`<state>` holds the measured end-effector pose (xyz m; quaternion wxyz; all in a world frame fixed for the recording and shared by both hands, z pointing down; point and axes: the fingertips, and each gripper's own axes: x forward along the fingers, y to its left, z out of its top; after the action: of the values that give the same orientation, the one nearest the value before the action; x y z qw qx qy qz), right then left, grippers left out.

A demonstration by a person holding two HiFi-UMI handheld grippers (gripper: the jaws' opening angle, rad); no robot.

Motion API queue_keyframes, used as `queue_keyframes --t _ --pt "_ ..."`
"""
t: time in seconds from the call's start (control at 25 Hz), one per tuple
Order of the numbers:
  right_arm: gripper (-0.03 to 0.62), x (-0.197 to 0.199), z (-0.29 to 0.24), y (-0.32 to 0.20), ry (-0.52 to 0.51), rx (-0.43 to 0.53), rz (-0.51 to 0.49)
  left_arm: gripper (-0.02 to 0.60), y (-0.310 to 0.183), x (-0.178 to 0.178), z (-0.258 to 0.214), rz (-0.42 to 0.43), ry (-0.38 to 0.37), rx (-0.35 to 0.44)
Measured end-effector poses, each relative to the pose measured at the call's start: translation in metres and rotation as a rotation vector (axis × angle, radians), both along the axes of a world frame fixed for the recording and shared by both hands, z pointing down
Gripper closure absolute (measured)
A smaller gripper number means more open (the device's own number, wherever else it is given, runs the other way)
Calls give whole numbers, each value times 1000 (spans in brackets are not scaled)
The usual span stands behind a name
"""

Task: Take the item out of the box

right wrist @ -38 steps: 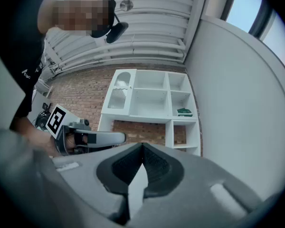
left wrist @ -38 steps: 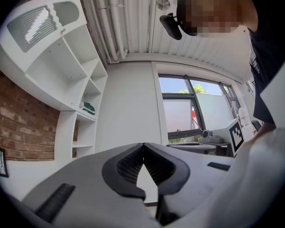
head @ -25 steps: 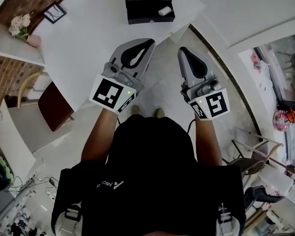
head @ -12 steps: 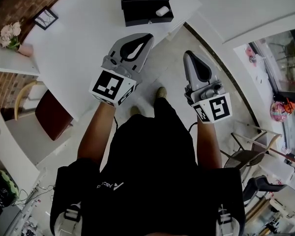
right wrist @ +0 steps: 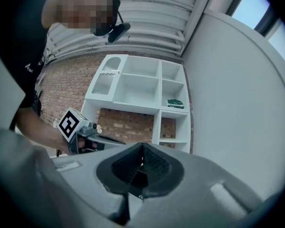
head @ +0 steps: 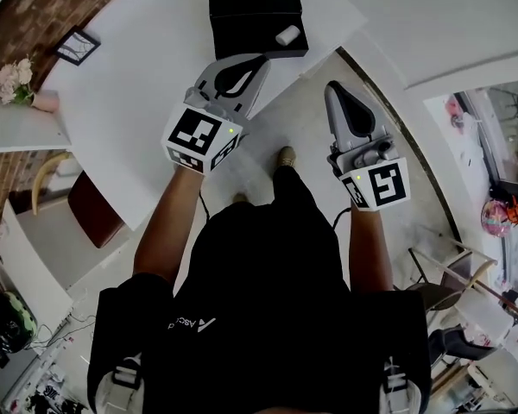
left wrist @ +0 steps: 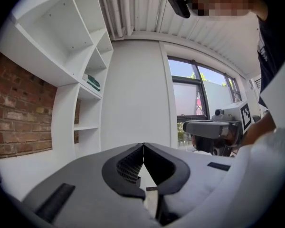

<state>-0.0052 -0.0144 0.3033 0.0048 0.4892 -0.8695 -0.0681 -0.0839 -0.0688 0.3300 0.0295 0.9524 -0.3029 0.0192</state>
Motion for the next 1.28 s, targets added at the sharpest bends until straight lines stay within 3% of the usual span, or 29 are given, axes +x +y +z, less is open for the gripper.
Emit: queue_keyframes --t 0.24,0.44,0.72,0.92,1.04,1.28 --pt "595 48 11 -61 -11 -18 -39 573 -75 44 42 -40 -180 -81" --pt "595 85 21 -103 -26 -37 -74 489 -123 82 93 -32 -381 -199" --pt "595 120 28 -146 -49 -32 -144 454 -167 105 160 -24 -642 -363" --pt "595 131 38 -167 -41 -84 -161 402 -180 117 196 28 -767 -480" --pt "595 135 40 -175 -56 -74 -167 388 -192 115 212 32 -849 -498" --pt "595 143 54 -188 -49 -109 -128 385 -201 121 241 87 -896 -555"
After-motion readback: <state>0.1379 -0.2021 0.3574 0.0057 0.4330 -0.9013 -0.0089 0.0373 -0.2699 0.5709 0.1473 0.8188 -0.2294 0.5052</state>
